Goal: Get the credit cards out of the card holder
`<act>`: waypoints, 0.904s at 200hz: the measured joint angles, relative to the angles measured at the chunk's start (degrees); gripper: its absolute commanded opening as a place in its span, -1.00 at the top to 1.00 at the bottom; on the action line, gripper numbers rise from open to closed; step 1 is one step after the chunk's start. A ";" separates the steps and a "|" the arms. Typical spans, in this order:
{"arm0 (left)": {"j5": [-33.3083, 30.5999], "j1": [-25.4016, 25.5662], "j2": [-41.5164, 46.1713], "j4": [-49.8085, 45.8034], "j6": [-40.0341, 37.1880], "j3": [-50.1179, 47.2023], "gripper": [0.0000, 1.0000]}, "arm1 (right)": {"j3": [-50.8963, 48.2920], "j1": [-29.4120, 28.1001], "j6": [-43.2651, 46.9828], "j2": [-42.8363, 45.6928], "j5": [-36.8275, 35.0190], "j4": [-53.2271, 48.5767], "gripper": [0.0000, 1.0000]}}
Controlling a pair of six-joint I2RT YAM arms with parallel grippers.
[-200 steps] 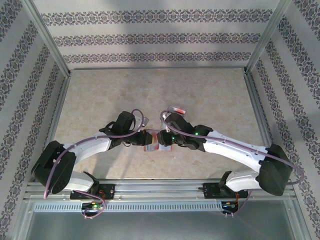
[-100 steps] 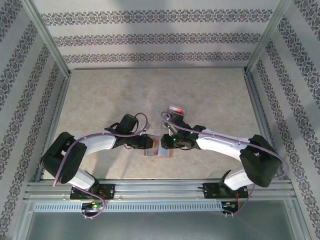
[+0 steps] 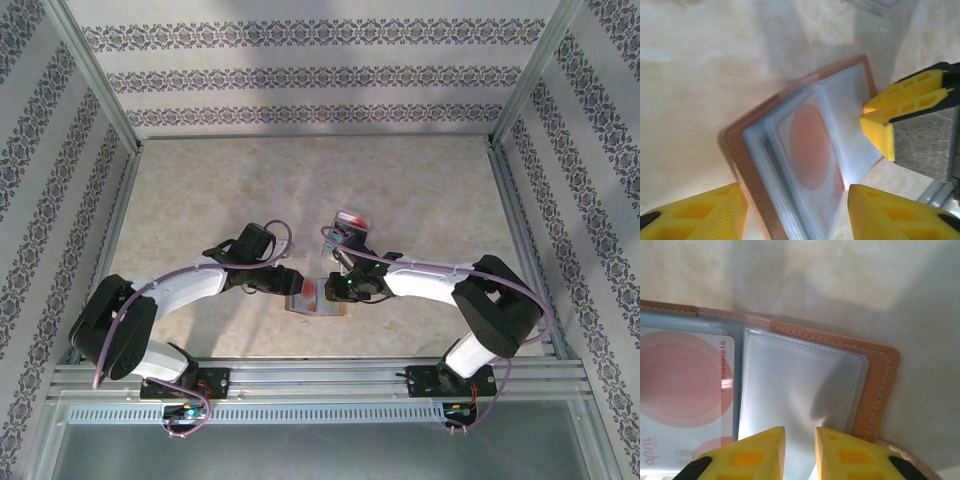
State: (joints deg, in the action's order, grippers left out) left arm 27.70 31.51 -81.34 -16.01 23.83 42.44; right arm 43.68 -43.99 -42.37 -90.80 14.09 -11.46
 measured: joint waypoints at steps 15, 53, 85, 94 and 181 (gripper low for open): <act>-3.93 0.00 2.08 -2.75 -0.33 0.79 -0.10 | -0.24 0.00 -0.39 0.00 -0.02 0.81 0.51; -11.69 0.13 8.48 -6.14 -0.39 1.18 0.17 | -1.01 0.39 -1.05 0.02 0.02 1.75 0.50; -12.87 1.99 11.17 -3.10 1.88 -1.62 0.32 | -1.81 0.39 -1.44 1.25 -0.57 1.75 0.47; -12.98 2.73 11.21 -2.05 2.69 -2.73 0.33 | -2.16 0.39 -1.46 2.12 -1.11 1.09 0.45; -13.62 7.15 10.58 8.63 12.33 -12.04 0.67 | -1.07 0.37 -0.74 10.95 -1.57 -1.49 0.28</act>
State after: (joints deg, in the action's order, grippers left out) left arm 14.09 38.65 -70.76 -7.38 36.16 30.39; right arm 42.61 -43.62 -43.11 -79.85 12.51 -12.95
